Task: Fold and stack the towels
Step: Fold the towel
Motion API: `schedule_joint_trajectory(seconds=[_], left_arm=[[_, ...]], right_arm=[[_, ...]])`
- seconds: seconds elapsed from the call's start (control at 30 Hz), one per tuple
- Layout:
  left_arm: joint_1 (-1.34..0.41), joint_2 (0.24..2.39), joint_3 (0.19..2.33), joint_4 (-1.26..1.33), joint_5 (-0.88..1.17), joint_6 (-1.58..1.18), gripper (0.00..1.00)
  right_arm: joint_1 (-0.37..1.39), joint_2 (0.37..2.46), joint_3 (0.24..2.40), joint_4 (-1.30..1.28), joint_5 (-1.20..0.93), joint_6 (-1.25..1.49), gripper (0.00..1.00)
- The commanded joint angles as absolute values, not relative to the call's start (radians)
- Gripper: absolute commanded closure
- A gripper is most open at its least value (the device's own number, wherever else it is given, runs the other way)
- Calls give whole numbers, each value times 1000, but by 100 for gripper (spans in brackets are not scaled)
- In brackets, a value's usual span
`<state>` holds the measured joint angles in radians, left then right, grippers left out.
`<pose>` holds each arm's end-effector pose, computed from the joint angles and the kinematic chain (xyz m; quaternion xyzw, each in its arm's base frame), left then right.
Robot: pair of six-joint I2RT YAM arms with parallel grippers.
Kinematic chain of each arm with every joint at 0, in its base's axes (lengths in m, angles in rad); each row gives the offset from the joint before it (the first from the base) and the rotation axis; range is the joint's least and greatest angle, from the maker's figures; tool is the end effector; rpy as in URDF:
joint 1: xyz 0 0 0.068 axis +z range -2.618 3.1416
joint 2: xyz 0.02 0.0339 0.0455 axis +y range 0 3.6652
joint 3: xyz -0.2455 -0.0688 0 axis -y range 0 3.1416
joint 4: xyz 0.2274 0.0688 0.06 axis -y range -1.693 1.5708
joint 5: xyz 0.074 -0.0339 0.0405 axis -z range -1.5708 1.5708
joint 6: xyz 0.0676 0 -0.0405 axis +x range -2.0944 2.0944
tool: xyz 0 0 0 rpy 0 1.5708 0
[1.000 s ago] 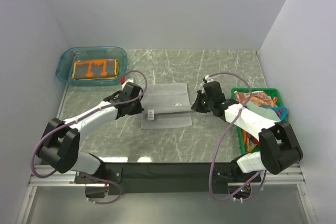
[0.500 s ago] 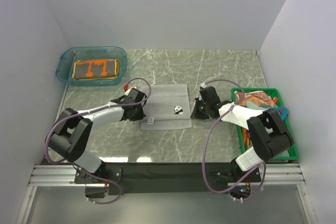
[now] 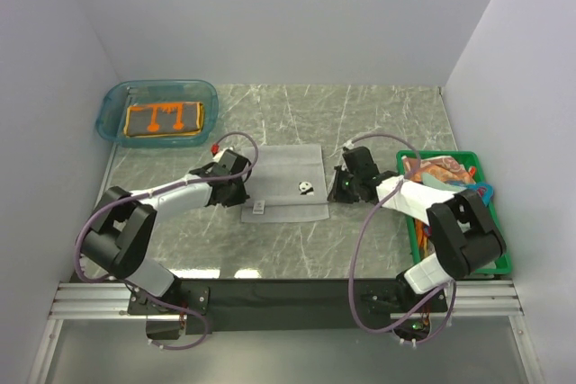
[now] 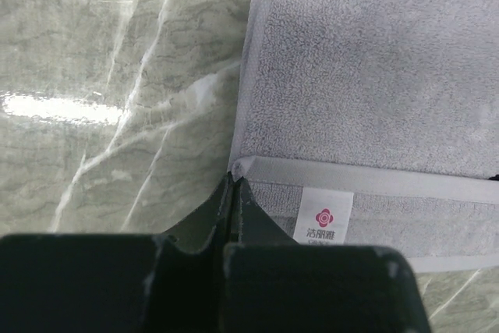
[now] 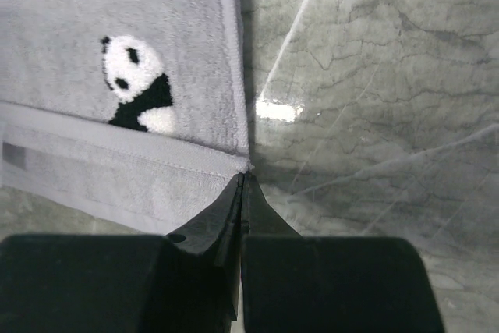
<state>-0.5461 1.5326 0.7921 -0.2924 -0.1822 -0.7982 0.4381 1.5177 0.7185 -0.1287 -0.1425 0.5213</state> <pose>0.2550 -0.1406 0.1290 -0.1447 0.9494 -0.0961 0.2617 0.2613 0.1330 0.1247 0.0169 0.9465 0.2054 0.2484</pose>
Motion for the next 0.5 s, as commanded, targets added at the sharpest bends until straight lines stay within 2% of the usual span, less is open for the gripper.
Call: schedule_joint_trajectory(seconds=[0.0, 0.27, 0.47], left_arm=[[-543, 1480, 859, -386, -264, -779, 99], [-542, 1368, 870, -437, -233, -798, 99], [-545, 1381, 792, -373, -177, -807, 99]], right_arm=[[430, 1431, 775, -195, -69, 485, 100], [440, 1324, 775, -233, -92, 502, 100], [448, 1350, 698, -193, -112, 526, 100]])
